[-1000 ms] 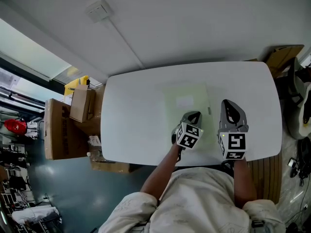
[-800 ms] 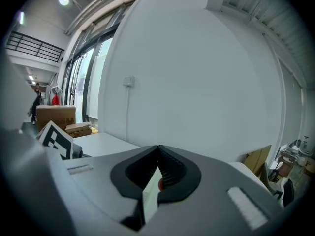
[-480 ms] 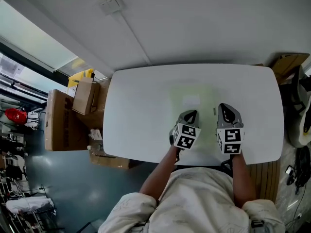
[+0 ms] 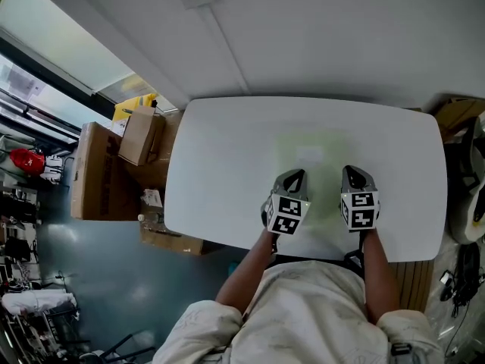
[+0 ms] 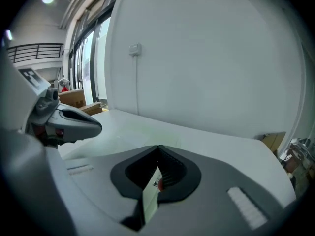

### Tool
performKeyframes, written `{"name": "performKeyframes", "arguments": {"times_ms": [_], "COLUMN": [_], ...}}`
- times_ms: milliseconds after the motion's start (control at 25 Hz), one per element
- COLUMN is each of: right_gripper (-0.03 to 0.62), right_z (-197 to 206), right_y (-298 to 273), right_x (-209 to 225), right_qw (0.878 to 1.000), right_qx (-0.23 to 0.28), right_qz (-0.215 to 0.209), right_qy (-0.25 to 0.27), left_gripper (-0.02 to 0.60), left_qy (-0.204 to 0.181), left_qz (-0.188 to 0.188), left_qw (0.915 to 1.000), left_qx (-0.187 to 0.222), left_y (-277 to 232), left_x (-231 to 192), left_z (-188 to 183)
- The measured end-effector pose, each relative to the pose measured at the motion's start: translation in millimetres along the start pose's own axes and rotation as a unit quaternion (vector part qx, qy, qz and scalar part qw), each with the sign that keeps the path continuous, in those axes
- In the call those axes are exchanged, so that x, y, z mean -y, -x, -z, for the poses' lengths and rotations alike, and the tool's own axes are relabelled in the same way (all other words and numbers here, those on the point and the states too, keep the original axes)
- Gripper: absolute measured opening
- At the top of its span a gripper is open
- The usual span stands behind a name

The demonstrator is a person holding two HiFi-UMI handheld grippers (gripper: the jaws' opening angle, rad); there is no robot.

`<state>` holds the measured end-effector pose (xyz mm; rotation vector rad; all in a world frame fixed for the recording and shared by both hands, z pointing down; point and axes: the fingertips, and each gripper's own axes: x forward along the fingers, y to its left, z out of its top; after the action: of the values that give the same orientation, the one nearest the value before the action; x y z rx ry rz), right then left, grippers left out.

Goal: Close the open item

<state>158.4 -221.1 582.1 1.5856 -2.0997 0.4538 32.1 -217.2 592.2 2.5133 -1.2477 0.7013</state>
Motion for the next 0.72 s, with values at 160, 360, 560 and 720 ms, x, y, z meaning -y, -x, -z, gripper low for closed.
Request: {"name": "performKeyframes", "arguments": {"times_ms": [160,360,560,720], "right_gripper": [0.002,0.002,0.002,0.002], "right_z": [18.8,34.0,46.5,51.2], "right_y": [-10.5,-17.8,-21.2,-24.8], "right_x": [-1.7,-6.3,-8.8,-8.1], "right_qw": [0.999,0.998,0.997,0.996], "right_qx": [-0.035,-0.058,-0.074,-0.085], "right_qz": [-0.003,-0.006,-0.006,-0.003], "right_qy": [0.012,0.019,0.016,0.017], "left_gripper": [0.000,0.000,0.000,0.000], "left_qy": [0.004,0.000,0.004,0.009], "left_qz": [-0.012,-0.030,-0.054,-0.065], "left_qw": [0.9998,0.9978,0.9949,0.9936], "left_qx": [0.017,0.059,0.085,0.092], "left_y": [13.0,35.7,51.1,60.4], "left_x": [-7.3,-17.6,-24.4,-27.9], "left_z": [-3.0,-23.0,-31.6,-33.8]}}
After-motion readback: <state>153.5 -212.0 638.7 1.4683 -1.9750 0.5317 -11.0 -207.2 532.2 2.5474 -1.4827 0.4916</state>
